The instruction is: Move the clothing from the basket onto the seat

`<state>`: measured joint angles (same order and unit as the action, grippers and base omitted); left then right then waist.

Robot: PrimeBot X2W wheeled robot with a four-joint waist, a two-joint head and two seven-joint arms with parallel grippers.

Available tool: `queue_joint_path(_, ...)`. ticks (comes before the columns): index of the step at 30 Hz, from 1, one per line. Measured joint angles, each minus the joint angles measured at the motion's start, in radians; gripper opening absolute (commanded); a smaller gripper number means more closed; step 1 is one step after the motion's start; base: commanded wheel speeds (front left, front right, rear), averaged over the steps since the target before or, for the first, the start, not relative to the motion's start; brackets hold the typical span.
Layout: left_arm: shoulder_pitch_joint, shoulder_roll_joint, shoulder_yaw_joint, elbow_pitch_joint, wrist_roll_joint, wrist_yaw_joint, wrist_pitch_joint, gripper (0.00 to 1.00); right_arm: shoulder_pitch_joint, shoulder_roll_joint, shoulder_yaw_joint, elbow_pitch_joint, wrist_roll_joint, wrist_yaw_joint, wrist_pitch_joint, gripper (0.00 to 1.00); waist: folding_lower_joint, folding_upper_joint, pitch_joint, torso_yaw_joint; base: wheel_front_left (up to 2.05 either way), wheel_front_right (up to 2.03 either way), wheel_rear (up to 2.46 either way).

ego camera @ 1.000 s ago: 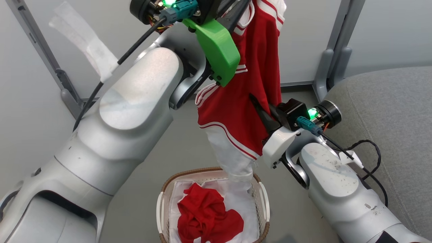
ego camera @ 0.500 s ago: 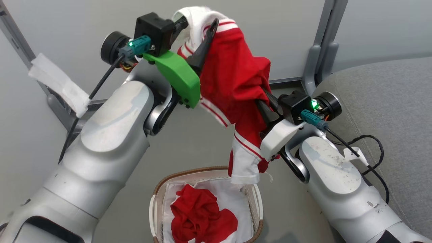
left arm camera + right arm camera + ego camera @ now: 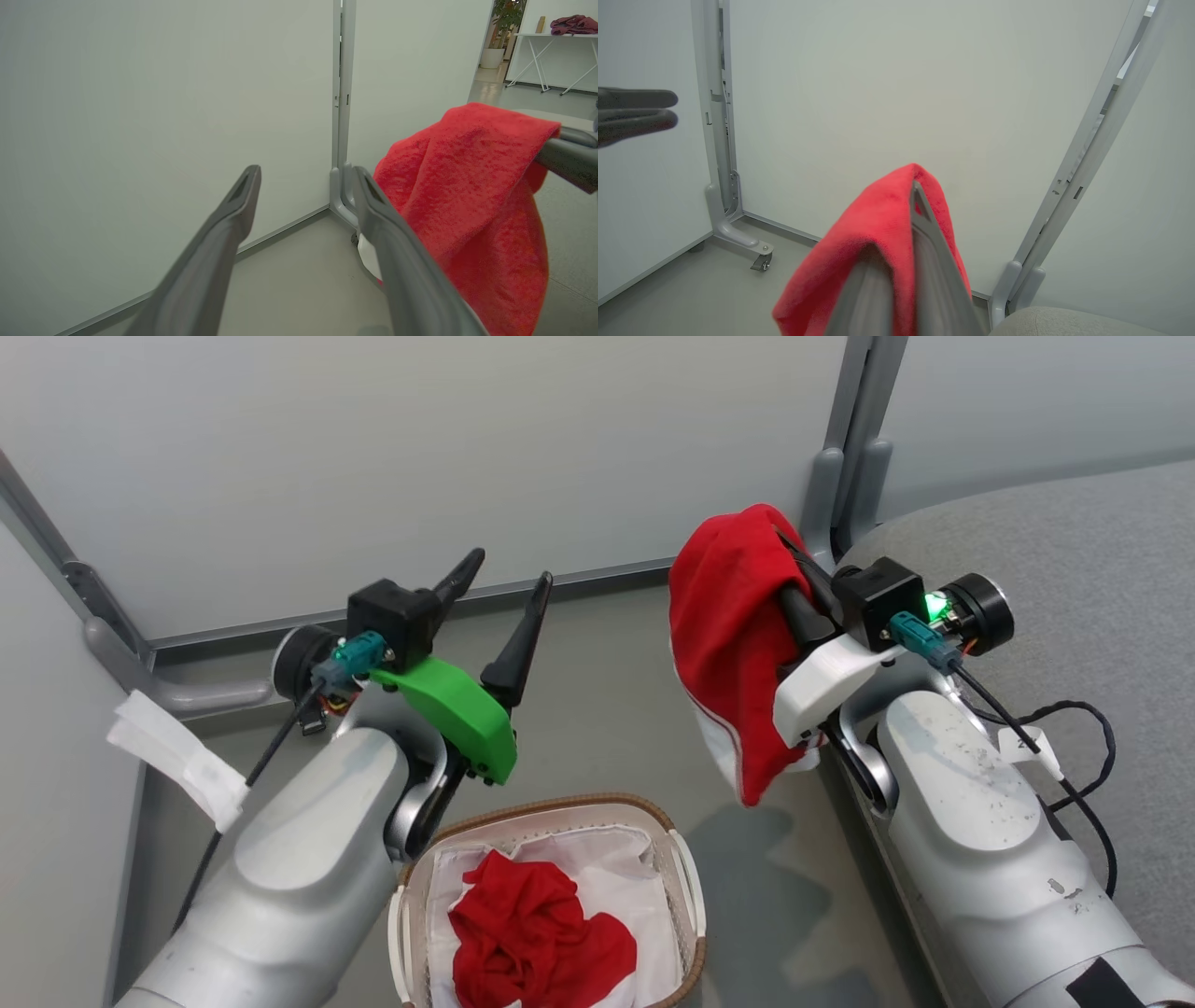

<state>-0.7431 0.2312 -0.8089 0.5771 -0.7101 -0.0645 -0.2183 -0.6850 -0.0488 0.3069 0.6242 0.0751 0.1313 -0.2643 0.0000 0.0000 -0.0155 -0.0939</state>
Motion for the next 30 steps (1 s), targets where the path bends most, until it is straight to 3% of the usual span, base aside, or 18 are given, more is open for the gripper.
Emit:
queue_joint_path(11,0.148,-0.036,-0.056,-0.046,0.034,0.012,-0.035,1.0,0.021,-0.034,-0.107,-0.016,-0.077,0.0,0.0,0.0,0.0,0.0,0.008,-0.097,0.0,0.0,0.0)
queue_joint_path(30,0.181,-0.055,-0.101,-0.09,0.078,0.007,-0.019,1.0,0.075,-0.085,-0.194,-0.111,-0.083,0.0,0.0,0.0,0.0,0.0001,0.093,-0.414,0.0,0.0,0.0)
